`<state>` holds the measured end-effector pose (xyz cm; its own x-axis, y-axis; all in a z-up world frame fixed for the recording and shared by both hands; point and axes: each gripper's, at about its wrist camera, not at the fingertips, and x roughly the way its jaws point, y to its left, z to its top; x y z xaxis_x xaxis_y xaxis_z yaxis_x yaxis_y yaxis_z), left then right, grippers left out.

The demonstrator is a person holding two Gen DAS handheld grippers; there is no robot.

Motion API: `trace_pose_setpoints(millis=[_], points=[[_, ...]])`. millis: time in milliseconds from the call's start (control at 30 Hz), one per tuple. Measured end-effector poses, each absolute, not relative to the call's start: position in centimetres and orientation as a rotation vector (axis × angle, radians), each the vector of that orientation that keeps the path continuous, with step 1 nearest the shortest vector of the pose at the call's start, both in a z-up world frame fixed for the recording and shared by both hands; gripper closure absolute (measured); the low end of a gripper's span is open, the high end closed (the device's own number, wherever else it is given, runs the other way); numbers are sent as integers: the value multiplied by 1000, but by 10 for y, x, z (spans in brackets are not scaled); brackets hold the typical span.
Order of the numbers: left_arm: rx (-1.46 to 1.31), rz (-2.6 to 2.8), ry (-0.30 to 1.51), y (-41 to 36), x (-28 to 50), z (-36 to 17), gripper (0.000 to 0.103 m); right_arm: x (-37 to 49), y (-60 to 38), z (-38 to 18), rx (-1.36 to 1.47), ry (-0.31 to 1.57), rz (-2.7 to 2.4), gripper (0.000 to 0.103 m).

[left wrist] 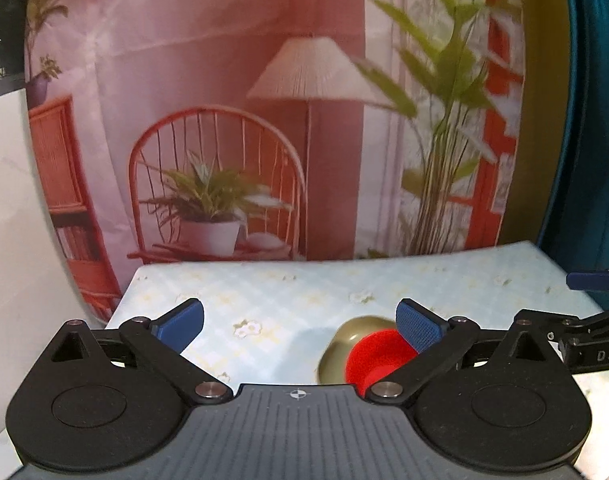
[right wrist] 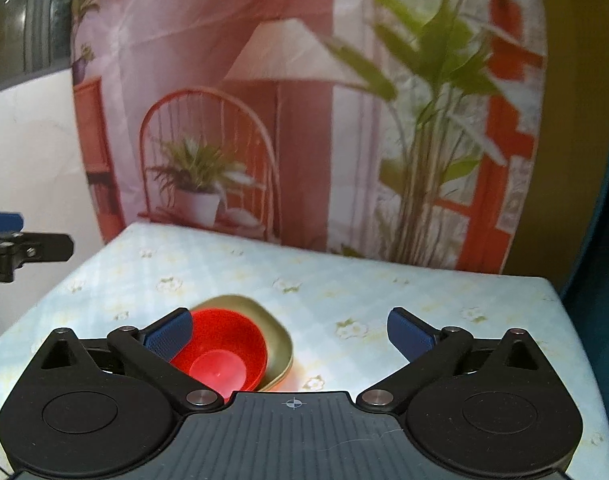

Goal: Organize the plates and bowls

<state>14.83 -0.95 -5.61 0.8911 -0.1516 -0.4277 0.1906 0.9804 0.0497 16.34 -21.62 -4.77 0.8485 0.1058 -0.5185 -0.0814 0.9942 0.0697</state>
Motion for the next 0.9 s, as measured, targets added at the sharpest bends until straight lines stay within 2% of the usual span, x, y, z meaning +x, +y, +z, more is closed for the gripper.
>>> trace_pose_setpoints(millis=[467, 900], points=[[74, -135, 297, -7, 84, -17, 0, 99, -215, 10, 38, 359, 22, 0], [65, -147, 277, -6, 56, -17, 0, 49, -208, 14, 81, 290, -11, 0]])
